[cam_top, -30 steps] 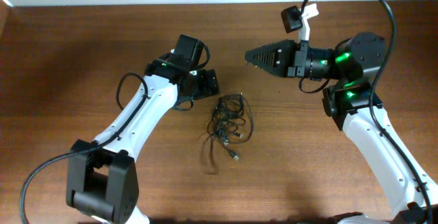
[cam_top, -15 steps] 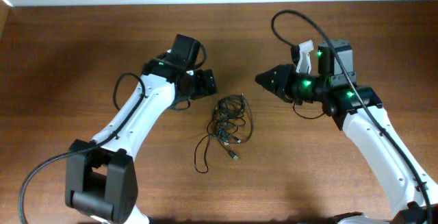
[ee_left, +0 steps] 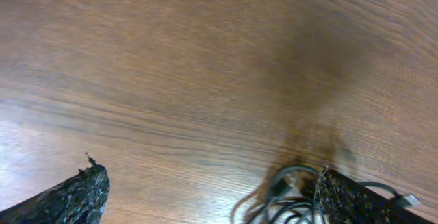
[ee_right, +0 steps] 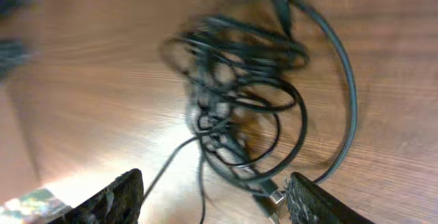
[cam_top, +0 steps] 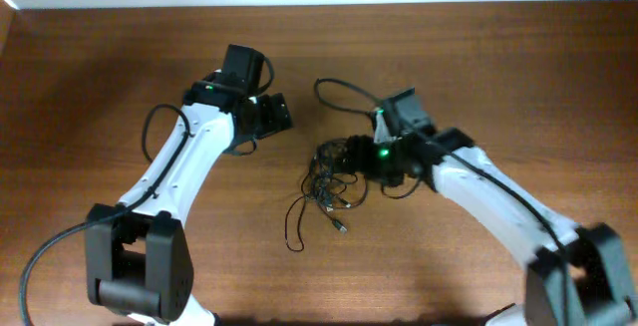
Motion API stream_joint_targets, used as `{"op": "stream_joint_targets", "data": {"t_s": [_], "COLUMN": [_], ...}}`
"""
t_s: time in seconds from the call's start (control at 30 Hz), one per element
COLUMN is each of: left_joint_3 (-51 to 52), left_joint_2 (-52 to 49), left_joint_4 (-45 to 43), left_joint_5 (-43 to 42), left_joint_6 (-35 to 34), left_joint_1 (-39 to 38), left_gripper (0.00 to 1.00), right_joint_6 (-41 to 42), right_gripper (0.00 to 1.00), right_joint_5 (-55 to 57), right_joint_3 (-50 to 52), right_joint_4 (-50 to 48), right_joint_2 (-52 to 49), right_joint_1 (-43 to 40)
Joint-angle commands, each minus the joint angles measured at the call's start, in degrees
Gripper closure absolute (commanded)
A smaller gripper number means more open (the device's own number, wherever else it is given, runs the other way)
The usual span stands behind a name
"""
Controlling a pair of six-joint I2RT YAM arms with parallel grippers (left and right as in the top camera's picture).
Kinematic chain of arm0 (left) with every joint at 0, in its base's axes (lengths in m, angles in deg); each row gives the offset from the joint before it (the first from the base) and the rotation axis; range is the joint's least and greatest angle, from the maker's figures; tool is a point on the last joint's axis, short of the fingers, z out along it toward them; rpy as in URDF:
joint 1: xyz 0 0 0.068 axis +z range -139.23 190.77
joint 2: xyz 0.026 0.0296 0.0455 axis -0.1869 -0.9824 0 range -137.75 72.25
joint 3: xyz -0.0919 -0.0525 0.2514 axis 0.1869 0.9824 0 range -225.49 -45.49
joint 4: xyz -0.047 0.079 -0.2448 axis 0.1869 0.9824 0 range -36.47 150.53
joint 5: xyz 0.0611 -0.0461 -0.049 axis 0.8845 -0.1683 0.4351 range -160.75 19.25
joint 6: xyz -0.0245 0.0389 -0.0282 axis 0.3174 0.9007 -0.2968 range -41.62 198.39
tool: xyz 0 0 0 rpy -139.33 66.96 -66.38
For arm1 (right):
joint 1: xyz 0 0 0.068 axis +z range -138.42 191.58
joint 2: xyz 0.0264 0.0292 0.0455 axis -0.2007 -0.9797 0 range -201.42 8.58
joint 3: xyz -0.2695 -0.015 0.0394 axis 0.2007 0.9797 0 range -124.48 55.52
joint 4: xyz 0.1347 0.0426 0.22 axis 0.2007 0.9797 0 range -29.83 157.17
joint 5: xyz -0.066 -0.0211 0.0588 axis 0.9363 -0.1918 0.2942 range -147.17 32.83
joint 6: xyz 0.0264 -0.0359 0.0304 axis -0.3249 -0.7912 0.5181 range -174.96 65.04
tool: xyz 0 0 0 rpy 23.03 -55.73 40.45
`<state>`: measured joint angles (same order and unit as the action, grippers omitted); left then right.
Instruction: Untangle cables
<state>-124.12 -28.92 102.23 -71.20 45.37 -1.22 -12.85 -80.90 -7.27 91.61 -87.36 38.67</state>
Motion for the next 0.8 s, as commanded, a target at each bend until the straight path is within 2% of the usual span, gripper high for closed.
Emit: {"op": "stream_joint_targets", "data": {"t_s": [0.0,0.17,0.4,0.53,0.6,0.77], "left_joint_3": [-0.2,-0.2,-0.2,-0.2,-0.2,-0.2], "left_joint_2": [-0.1,-0.1,-0.1,-0.1,-0.1,-0.1], "left_joint_4": [1.6,1.8,1.7,1.7,1.7,1.8], "left_joint_5": [1.1,1.1,1.2,1.2,1.2,1.1], "left_joint_6": [0.3,0.3,0.3,0.3,0.3,0.3], "left_joint_1": [2.5,3.7,3.7,3.7,3.7,3.7], "left_gripper": [0.01,0.01,0.01,0.01,0.01,0.01], "right_joint_6": [6.0,6.3,14.4,15.9,16.1,15.1], "right_gripper": [0.33,0.33,0.34,0.45,0.46,0.69], "right_joint_5": [0.7,-2.2,-3.0,-2.8,-1.3,0.6], "right_joint_3": [-0.1,-0.1,-0.1,-0.1,-0.1,-0.1], "right_joint_4": [-0.5,-0.9,-0.4,-0.4,-0.4,-2.6], "right_joint_2": [-5.0,-6.9,-6.9,-6.9,-6.9,-6.9], "right_joint_1": [0.3,0.3,1.5,3.4,3.8,3.7]}}
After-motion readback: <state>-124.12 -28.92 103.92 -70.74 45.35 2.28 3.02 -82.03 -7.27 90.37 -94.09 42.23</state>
